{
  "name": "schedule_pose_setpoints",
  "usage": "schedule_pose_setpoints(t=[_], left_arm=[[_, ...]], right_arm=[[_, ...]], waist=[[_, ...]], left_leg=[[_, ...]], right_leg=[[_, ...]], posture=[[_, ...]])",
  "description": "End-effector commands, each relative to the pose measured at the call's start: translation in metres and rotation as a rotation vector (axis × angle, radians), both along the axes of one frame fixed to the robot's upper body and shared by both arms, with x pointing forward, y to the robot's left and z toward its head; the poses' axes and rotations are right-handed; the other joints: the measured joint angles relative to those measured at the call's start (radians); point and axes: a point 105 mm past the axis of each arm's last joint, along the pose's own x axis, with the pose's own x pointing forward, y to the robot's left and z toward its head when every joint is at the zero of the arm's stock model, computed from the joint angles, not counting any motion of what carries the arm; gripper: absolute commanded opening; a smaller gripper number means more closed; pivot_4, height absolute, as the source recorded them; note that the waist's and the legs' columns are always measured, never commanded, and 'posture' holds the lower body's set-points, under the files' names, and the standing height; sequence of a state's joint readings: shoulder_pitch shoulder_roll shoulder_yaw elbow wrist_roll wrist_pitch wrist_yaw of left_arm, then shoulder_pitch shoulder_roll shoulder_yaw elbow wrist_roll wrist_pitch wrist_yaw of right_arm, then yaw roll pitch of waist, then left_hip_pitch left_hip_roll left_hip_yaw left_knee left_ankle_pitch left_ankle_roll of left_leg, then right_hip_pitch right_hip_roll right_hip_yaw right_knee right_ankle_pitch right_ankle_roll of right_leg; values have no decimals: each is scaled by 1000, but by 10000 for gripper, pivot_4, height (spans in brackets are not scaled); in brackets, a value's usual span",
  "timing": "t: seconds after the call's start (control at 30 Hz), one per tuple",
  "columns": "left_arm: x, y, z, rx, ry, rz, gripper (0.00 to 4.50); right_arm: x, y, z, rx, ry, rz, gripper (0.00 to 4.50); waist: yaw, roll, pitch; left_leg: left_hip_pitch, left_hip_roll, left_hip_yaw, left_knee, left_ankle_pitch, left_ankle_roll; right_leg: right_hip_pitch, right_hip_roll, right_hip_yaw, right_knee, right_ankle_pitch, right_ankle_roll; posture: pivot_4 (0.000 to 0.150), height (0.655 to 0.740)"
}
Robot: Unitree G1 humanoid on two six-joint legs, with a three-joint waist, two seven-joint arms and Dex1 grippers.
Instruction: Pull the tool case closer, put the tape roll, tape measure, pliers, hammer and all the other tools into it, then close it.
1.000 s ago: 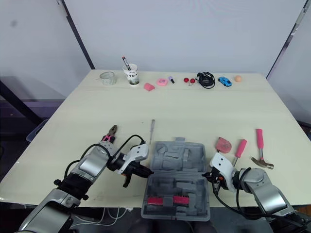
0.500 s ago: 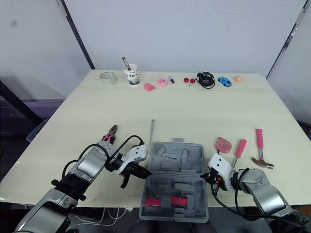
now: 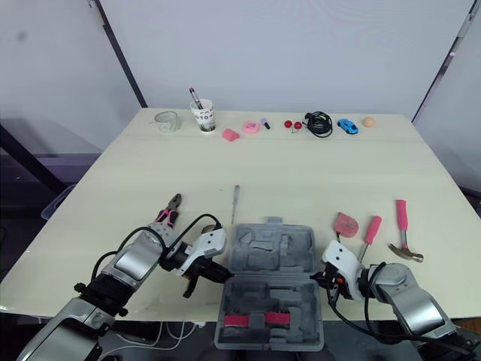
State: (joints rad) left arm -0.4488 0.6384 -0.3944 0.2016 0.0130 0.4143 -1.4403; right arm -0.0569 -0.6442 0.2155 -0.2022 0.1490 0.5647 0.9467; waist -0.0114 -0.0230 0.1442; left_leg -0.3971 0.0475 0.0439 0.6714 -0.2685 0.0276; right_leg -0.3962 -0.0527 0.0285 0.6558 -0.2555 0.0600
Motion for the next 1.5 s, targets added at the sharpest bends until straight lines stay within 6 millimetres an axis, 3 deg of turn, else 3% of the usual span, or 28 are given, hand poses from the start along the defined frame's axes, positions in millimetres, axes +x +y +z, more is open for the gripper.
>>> schedule_pose_setpoints(t=[0.03, 0.9, 1.37, 1.5], left_arm=[[-11, -3, -10, 16, 42, -28, 358], [-3, 1, -13, 25, 14, 10, 358], [1, 17, -7, -4, 0, 134, 358], [0, 16, 5, -64, -23, 160, 358]], right_arm=[[-4, 7, 8, 23, -19, 39, 0], [2, 1, 4, 6, -46, 7, 0], [3, -30, 4, -35, -95, -94, 0], [4, -39, 8, -29, -136, -135, 0]], waist=[[0, 0, 0], [1, 0, 0], [1, 1, -1], [-2, 0, -1]], left_leg=[[0, 0, 0, 0, 0, 0], [0, 0, 0, 0, 0, 0], [0, 0, 0, 0, 0, 0], [1, 0, 0, 0, 0, 0]], right_leg=[[0, 0, 0, 0, 0, 0], [0, 0, 0, 0, 0, 0], [0, 0, 0, 0, 0, 0], [0, 0, 0, 1, 0, 0]], posture=[[1500, 7400], [1500, 7400], [1500, 7400], [1500, 7400]])
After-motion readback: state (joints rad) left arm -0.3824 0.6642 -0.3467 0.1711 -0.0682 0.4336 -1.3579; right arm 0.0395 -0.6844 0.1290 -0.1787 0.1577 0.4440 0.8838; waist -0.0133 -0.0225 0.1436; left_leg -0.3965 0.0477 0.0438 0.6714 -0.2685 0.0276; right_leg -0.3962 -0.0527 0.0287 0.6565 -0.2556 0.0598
